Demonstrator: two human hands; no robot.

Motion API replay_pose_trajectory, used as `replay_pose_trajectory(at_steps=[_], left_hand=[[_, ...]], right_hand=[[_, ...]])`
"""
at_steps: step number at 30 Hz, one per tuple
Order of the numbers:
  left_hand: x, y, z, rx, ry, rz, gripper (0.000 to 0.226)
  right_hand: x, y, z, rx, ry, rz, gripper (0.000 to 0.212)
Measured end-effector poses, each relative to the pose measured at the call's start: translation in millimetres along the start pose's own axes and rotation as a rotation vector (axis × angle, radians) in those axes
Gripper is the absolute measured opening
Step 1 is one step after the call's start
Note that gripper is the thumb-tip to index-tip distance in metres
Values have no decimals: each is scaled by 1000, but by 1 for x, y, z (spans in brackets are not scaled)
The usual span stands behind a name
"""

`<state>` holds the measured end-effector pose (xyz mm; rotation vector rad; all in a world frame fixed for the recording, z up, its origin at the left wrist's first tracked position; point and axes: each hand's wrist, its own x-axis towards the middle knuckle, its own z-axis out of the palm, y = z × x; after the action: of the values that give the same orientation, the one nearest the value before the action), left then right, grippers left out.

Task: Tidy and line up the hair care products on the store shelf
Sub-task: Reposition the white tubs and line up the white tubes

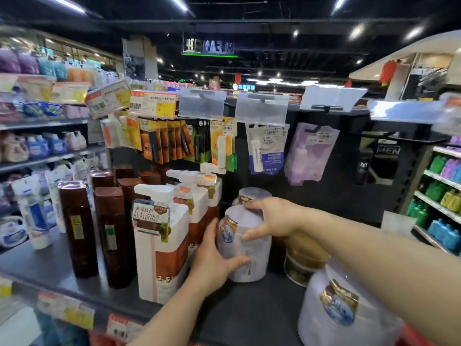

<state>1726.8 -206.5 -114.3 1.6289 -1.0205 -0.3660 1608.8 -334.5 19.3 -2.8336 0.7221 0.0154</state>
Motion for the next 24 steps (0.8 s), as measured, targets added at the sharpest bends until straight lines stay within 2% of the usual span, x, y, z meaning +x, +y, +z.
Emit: replay_pose_trajectory(at_steps=[13, 17, 20, 22, 24], left_hand=[[11, -8, 8, -93, 50, -30, 93], [9, -9, 7, -73, 20, -29, 103], [8, -12, 7, -64, 9, -31, 108], [8, -13, 6, -64, 17, -30, 110], [9, -13, 7, -57, 12, -28, 110]], right_hand=[[18, 8, 5, 42, 10, 20, 96], [16, 9, 2, 58, -22, 20, 96], [9, 16, -6, 109, 35, -7, 94], [6, 24, -13, 131, 47, 23, 102], [5, 31, -16, 129, -15, 62, 112]])
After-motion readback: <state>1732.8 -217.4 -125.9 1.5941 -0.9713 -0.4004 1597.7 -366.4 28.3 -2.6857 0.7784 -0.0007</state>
